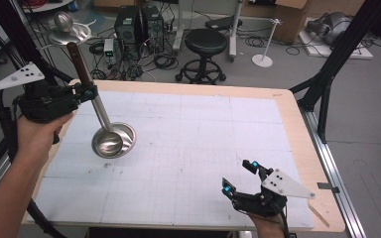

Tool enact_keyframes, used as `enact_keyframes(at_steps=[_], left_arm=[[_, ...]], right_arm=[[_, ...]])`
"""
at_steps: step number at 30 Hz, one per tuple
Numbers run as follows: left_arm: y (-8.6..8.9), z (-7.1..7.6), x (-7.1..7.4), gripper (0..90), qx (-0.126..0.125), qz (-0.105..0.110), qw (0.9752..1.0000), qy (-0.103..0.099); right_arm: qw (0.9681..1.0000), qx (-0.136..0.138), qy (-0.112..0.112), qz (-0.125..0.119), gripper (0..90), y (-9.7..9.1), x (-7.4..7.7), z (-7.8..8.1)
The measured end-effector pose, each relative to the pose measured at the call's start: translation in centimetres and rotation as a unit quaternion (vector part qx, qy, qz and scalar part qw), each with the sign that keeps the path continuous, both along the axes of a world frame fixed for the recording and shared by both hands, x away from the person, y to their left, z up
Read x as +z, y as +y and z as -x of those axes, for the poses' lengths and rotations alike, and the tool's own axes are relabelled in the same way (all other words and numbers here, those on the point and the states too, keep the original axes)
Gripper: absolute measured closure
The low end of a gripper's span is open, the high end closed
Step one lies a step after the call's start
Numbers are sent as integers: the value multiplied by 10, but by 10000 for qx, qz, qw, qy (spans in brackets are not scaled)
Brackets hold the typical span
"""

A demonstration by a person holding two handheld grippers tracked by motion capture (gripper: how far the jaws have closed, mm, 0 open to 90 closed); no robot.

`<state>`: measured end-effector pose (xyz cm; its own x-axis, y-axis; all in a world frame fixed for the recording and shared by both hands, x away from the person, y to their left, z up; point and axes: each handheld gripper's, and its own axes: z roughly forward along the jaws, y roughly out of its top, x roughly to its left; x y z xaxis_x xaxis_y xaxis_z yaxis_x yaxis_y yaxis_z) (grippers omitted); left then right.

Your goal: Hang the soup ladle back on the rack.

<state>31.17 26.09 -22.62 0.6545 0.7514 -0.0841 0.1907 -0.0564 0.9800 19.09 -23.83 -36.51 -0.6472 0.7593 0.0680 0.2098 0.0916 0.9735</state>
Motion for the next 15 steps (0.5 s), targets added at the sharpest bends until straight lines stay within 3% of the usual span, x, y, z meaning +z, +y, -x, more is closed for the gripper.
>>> enact_keyframes(at_steps=[4,8,15], left_arm=[[1,4,-3,716,54,16,9999,-134],[7,10,-7,553,118,196,9994,-270],[22,29,-25,408,34,399,9981,-463]], right_arm=[[10000,-25,12,13,162,0,0,0],[10000,-53,14,0,162,-3,-1,1],[9998,-176,24,-1,162,-8,-1,2]])
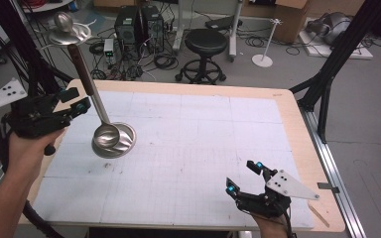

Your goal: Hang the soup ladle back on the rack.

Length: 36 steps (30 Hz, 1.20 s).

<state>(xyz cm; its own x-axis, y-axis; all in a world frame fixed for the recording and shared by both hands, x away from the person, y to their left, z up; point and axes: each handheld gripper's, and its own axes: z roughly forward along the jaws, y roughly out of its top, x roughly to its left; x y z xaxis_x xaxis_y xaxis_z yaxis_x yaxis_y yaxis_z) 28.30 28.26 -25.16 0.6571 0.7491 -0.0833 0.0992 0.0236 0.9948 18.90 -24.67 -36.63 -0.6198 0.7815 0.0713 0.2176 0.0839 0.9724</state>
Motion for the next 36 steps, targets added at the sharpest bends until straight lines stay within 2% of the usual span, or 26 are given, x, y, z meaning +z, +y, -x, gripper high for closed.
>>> enact_keyframes(at_steps=[2,3,4,6,8,11,12,13,16,18,22,26,34,36], left_arm=[[4,6,-8,363,-38,-30,10000,-54],[5,9,-12,311,-74,-23,9999,-104],[7,12,-17,311,-103,-15,9998,-152],[9,18,-27,235,-160,1,9996,-230],[10,24,-39,209,-240,-65,9994,-243],[6,39,-66,165,-335,-112,9992,-204],[5,42,-73,165,-365,-115,9991,-176],[5,42,-73,165,-365,-115,9991,-176],[1,52,-94,165,-388,-215,9990,-93],[-1,59,-106,166,-422,-210,9989,-40],[-5,65,-127,169,-340,-216,9992,29],[-5,65,-139,174,-273,-257,9992,107],[-5,68,-146,174,-266,-298,9990,197],[-5,69,-146,174,-266,-288,9991,169]], right_arm=[[10000,-51,21,11,162,-1,0,0],[9999,-101,22,39,162,-3,-1,0],[9999,-101,22,39,162,-3,-1,0],[9997,-202,69,108,162,-6,-3,-1],[9996,-235,89,114,162,-7,-4,-1],[9994,-306,122,96,162,-13,-9,0],[9992,-350,155,106,162,-14,-11,0],[9991,-378,169,111,162,-16,-13,0],[9987,-449,197,157,162,-20,-18,1],[9985,-475,202,183,162,-20,-19,1],[9980,-537,250,202,162,-21,-24,1],[9977,-557,252,281,162,-21,-26,2],[9980,-585,184,182,162,-20,-24,5],[9980,-588,177,169,162,-20,-23,5]])
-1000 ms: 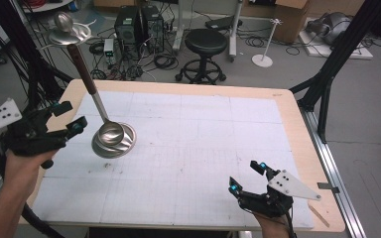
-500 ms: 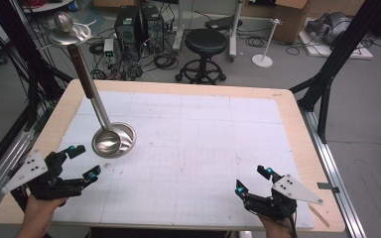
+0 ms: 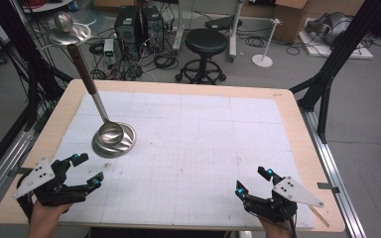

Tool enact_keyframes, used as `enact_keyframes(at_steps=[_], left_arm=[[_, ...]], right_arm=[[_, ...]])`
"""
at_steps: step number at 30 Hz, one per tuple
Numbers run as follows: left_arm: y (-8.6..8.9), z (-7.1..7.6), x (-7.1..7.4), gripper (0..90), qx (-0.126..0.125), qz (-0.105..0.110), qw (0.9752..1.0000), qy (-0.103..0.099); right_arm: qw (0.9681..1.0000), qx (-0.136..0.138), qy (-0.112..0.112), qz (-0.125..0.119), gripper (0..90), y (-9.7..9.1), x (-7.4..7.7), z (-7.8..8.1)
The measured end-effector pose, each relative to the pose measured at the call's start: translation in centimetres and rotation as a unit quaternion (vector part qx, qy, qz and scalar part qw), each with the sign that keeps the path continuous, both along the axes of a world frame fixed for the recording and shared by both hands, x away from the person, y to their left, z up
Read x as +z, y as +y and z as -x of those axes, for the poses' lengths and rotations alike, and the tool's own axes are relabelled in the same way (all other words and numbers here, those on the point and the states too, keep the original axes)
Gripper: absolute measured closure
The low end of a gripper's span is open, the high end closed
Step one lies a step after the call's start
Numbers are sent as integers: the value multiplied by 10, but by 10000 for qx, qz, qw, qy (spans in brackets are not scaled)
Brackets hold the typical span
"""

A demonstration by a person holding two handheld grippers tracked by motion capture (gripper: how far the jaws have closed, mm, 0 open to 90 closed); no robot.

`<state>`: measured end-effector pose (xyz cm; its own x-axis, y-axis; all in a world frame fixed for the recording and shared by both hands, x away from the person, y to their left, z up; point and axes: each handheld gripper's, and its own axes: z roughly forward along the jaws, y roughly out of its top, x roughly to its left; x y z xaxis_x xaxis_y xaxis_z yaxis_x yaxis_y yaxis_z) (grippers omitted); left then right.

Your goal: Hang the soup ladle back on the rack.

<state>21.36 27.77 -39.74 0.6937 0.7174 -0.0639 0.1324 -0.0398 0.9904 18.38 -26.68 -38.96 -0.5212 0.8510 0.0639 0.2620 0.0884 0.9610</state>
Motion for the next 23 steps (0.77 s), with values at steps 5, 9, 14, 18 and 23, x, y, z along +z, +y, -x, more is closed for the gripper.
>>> enact_keyframes(at_steps=[5,9,14,18,23], left_arm=[[1,0,-3,175,17,-24,10000,36],[0,0,-2,175,26,-7,10000,25],[-1,0,-3,175,5,-20,10000,51],[0,0,-3,175,24,-9,10000,46],[1,0,-5,175,49,1,9999,89]], right_arm=[[10000,19,-4,-5,162,3,1,2],[10000,9,-16,-4,162,1,1,1],[10000,15,-10,-28,162,1,1,1],[10000,17,-20,-33,162,1,1,2],[9999,38,-33,-91,162,2,2,1]])
